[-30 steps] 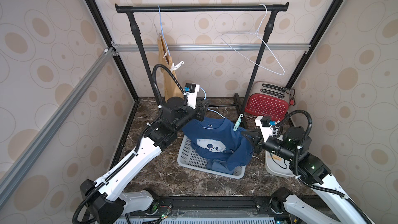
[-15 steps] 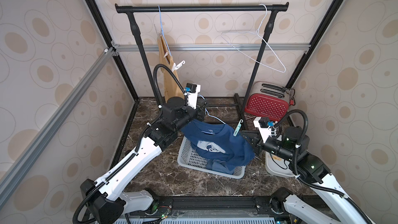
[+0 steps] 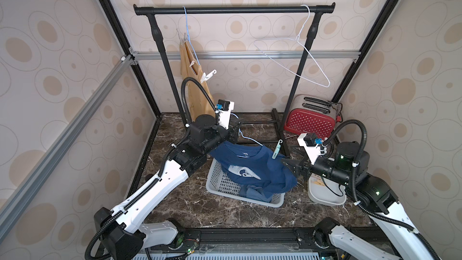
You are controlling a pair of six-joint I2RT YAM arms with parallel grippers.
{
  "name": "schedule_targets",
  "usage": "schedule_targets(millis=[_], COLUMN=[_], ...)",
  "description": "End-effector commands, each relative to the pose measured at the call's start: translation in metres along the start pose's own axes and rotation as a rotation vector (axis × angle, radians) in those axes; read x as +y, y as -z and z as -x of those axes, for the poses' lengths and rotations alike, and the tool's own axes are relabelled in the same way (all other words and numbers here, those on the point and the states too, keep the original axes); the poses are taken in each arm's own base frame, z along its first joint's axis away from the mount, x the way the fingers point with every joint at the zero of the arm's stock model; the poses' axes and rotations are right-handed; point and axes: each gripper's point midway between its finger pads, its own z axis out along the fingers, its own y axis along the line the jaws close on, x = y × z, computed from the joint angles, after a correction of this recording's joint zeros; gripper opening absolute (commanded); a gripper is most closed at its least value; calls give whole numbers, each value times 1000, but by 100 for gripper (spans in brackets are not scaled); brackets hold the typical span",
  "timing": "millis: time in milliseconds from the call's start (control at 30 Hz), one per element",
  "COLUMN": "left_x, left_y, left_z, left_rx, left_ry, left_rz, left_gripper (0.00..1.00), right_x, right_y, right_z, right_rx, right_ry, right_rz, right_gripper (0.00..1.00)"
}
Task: Remove the clothespins securing t-shirts to the hanger
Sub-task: Pick up the hanger from the clothes rail, then remove the clothespin from the hanger.
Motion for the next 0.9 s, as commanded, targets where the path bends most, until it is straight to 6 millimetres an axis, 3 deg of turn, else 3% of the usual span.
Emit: schedule_targets(millis=[0, 233, 433, 667, 867], left_x=[-6, -7, -9, -11, -13], left_y=[8, 9, 8, 5, 3], left_z=[21, 21, 18, 10, -12], left_rx=[-73, -74, -67, -46, -4], left_ry=[-8, -6, -3, -34, -150], left_rz=[-29, -36, -47, -63, -94], left_gripper=[0, 0, 0, 0, 0], right_x=[1, -8, -21, -12, -18], right_y=[-3, -23, -22, -28, -32], right_z=[-10, -10, -7, -4, -37], right_rx=[94, 294, 483, 565, 714], right_ry=[7, -68, -127, -179, -126], right_rz=[13, 56, 80, 168, 128], right_gripper=[77, 81, 95, 96, 93])
